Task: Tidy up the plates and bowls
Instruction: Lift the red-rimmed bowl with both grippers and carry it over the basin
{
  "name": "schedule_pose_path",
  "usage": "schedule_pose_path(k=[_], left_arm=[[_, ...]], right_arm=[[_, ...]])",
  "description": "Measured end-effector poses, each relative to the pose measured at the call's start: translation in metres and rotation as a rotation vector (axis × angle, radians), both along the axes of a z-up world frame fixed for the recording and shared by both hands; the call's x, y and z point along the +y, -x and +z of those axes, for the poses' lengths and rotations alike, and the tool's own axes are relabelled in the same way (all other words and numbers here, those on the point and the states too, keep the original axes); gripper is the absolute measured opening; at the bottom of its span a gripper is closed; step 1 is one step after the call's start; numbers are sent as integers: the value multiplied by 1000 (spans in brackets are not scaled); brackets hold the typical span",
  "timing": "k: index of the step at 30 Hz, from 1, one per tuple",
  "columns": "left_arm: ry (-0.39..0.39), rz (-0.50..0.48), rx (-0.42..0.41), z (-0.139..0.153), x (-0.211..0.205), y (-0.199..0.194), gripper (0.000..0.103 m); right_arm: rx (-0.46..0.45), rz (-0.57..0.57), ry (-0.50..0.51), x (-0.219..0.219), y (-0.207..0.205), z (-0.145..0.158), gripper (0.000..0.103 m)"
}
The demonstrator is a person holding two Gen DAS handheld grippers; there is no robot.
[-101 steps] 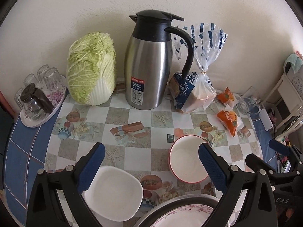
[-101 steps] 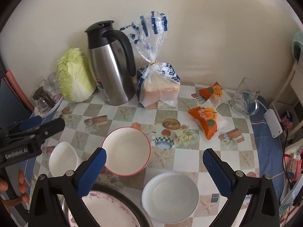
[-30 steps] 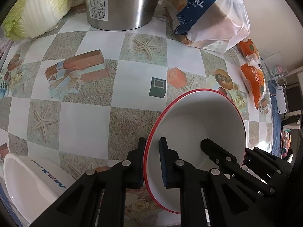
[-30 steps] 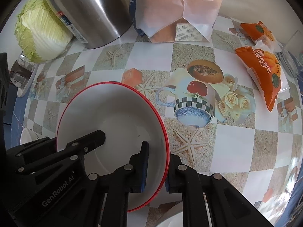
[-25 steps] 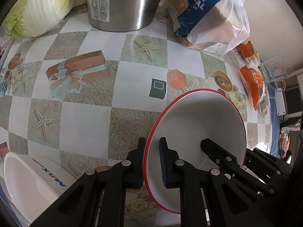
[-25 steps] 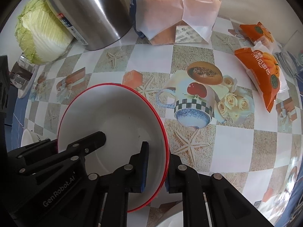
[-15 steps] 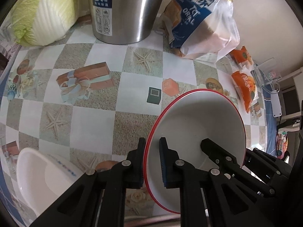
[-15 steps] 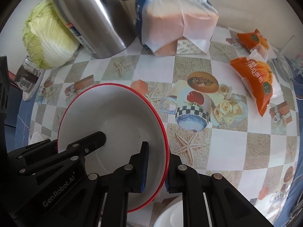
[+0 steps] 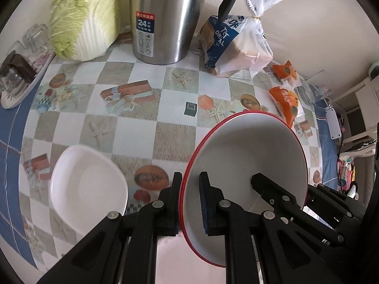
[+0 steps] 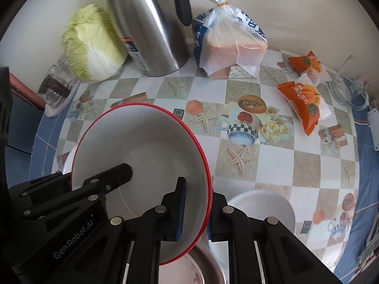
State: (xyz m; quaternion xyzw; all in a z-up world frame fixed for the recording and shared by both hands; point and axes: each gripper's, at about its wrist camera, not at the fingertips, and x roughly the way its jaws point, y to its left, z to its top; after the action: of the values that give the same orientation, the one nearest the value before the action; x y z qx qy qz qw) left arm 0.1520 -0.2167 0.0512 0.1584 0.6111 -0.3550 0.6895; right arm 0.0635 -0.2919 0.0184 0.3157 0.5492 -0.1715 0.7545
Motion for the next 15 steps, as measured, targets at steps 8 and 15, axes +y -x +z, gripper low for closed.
schedule_pose_path(k=[8, 15], left_arm=[[-4, 2, -9, 13, 27, 25, 15], [-7, -3, -28, 11, 50, 44, 15]], right_arm=[[-15, 1, 1, 24, 26, 16, 16], [-40, -9, -11, 48, 49, 17, 18]])
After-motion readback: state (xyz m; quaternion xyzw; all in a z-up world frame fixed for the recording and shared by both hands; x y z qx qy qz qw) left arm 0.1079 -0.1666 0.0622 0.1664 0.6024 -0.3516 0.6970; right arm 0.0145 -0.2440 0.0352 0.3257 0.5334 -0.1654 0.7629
